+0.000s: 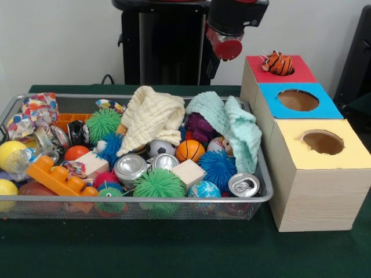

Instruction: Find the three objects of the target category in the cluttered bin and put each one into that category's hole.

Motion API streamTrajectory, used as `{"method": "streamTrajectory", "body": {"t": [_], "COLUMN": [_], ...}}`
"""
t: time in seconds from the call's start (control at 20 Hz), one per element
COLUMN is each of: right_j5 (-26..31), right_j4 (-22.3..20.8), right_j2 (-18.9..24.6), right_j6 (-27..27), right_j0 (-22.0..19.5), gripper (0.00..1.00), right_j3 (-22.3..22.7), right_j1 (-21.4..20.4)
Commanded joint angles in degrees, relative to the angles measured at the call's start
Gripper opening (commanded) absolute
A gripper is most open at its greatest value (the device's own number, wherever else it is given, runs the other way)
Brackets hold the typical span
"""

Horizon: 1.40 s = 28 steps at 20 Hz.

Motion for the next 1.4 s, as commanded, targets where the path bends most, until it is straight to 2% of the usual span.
{"method": "streamTrajectory", "body": {"t": [0.05, 0.2, 0.45, 0.7, 0.9, 1.15, 1.3, 1.4], "right_j5": [14.32, 13.23, 15.07, 15.30, 13.17, 6.53, 6.45, 3.92], "right_j4": [0.86, 1.25, 1.42, 1.08, 2.72, 5.01, 5.78, 6.96], "right_j2": [2.21, 2.12, 1.82, 0.38, 2.23, 6.50, 6.67, 7.92], "right_j6": [13.61, 12.87, 11.87, 13.14, 13.49, 10.77, 11.72, 11.24], "right_j0": [4.42, 4.70, 5.16, 7.03, 7.25, 4.61, 4.93, 4.30], "gripper": [0.00, 0.00, 0.00, 0.00, 0.00, 0.00, 0.00, 0.00], "right_j3": [-6.19, -5.95, -5.99, -7.72, -6.97, -3.28, -3.24, -1.76], "right_j1": [-0.42, -0.73, -1.82, 0.27, 1.20, 1.79, 2.49, 2.54]}}
